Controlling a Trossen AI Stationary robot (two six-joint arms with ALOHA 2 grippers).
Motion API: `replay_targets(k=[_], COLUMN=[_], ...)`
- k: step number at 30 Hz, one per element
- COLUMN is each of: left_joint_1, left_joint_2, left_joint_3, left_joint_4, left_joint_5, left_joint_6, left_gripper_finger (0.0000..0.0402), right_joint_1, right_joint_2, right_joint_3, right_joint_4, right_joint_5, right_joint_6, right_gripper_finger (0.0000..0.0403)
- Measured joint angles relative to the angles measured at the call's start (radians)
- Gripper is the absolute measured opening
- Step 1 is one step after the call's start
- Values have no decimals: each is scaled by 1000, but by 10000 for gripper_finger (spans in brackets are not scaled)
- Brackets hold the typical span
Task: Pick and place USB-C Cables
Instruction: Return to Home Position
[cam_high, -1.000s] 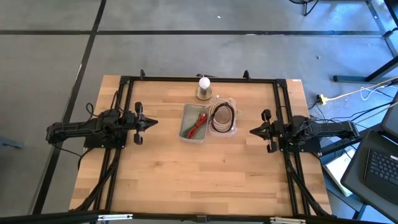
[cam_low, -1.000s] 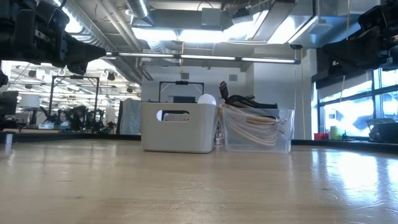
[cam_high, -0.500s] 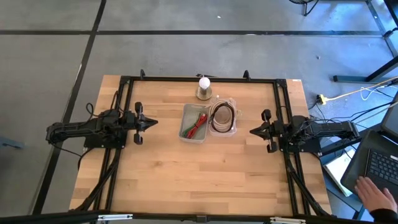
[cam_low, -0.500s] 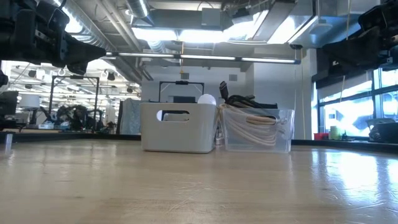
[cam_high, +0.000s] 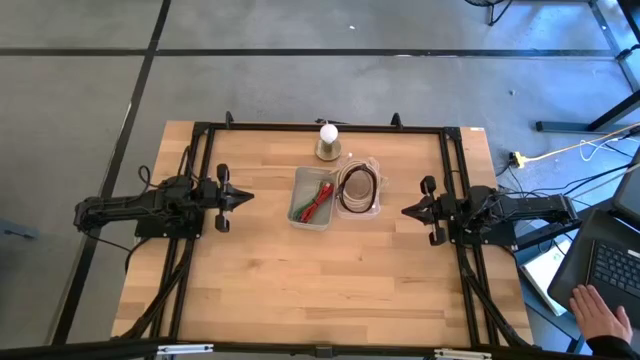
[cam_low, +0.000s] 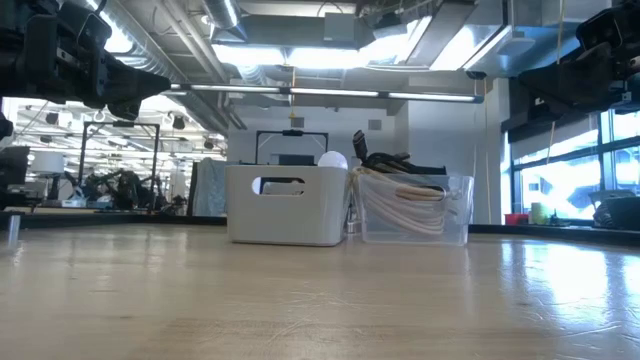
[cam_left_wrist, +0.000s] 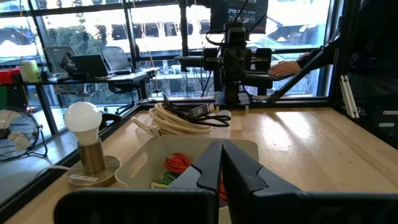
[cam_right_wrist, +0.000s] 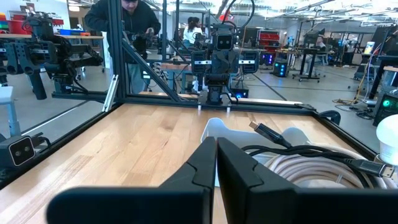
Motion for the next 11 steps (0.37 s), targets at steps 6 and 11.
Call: replay_targets(k=[6, 11], left_joint_1=[0, 0], left_joint_2=[0, 0], left_joint_3=[0, 0], left_joint_4=[0, 0], left_joint_5=[0, 0], left_joint_6=[0, 0], left_gripper_finger=[5, 6], right_joint_1=[0, 0], right_joint_2=[0, 0], right_joint_3=[0, 0], right_joint_4=[0, 0], right_joint_5=[0, 0], right_joint_6=[0, 0], right_gripper_finger=[19, 19])
